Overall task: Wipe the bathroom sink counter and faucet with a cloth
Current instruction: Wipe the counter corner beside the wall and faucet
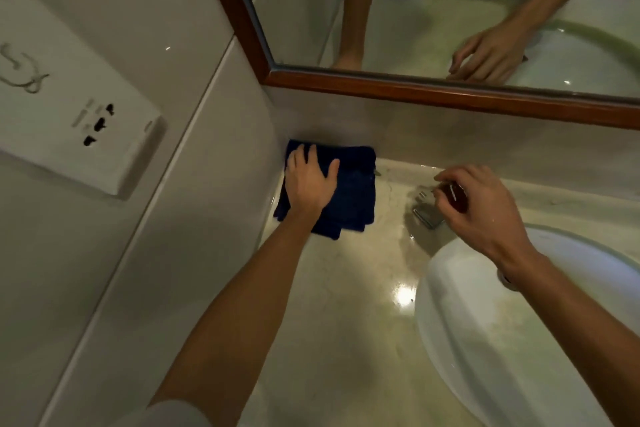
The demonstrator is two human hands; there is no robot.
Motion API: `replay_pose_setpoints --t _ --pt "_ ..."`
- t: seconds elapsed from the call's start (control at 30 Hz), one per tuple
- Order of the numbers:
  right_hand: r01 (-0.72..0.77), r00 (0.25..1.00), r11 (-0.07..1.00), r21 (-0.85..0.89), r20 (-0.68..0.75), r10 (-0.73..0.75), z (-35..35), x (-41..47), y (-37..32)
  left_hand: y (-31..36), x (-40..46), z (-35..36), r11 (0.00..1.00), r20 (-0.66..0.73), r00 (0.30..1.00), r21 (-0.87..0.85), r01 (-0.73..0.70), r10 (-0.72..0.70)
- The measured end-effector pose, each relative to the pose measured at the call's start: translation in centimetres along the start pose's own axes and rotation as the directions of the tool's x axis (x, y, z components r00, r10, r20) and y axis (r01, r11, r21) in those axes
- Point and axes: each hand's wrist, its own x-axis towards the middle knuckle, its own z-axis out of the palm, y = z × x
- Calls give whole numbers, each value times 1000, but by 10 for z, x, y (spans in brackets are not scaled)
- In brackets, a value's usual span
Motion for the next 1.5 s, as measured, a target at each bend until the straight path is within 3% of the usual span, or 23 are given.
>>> replay_pose_setpoints --t 0.2,0.4,0.8,1.03,1.23,1.4,1.5 --pt "55 998 998 8 4 -55 4 -3 17 -36 22 20 985 -62 995 160 -66 77" --pt "55 998 998 -8 15 -55 9 0 6 -19 17 45 998 -197 979 23 -55 59" --pt "92 996 994 -53 19 -91 9 0 6 63 -24 80 984 -138 975 68 -164 172" --pt "73 997 997 -36 6 -72 10 0 8 28 -10 65 964 -141 953 45 -263 267" --pt "79 997 995 -54 -2 -80 12 1 8 -51 21 36 978 -182 963 107 -181 199" --pt "80 997 995 -63 -2 -81 11 1 8 -42 23 32 976 -210 955 105 -189 208" --pt "85 996 994 -64 3 -85 12 1 8 -40 18 35 983 -153 971 58 -177 184"
